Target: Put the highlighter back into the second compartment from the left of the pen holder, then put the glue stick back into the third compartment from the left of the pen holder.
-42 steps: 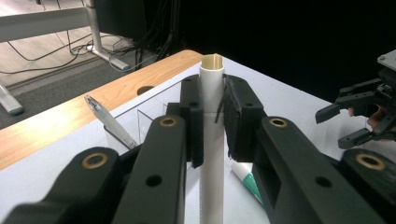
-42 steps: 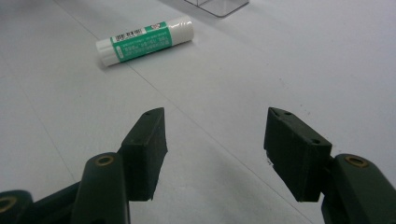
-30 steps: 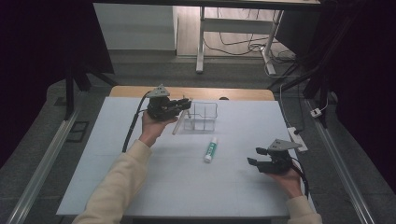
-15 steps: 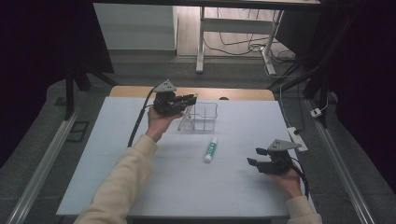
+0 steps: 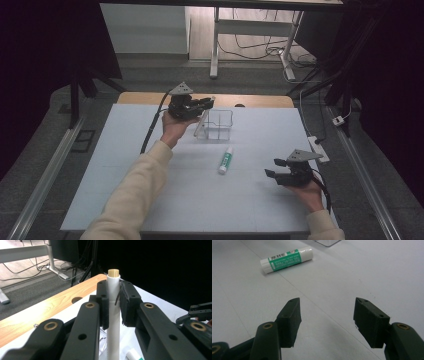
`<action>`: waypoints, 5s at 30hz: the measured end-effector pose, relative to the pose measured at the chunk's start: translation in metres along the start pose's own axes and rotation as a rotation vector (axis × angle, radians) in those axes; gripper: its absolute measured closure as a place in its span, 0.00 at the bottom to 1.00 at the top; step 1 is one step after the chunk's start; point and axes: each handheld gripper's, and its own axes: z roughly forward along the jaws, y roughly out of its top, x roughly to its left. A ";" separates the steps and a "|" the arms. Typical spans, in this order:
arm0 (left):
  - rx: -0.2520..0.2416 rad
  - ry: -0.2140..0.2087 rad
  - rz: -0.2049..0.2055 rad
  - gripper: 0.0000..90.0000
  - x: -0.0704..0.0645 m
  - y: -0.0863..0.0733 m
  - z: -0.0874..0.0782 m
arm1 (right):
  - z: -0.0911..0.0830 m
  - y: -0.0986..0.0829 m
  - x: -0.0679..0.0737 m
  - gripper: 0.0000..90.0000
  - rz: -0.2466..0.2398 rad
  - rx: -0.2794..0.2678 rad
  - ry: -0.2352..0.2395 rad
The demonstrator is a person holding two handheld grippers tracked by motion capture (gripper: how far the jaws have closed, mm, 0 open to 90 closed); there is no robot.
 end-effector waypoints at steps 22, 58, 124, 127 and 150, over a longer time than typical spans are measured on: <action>0.013 0.031 -0.001 0.87 0.004 0.014 0.023 | -0.001 0.001 0.000 0.43 0.001 -0.002 -0.003; 0.028 0.102 0.021 0.63 0.021 0.015 0.065 | 0.003 -0.003 -0.002 0.42 0.012 0.013 0.003; 0.370 0.072 -0.001 0.38 -0.039 -0.143 -0.121 | 0.001 0.006 0.001 0.42 -0.005 -0.011 -0.010; 0.384 0.070 0.001 0.38 -0.041 -0.145 -0.119 | 0.001 0.007 0.003 0.42 -0.006 -0.009 -0.009; 0.421 0.086 -0.005 0.36 -0.042 -0.158 -0.125 | 0.021 0.025 0.022 0.38 -0.008 0.112 -0.019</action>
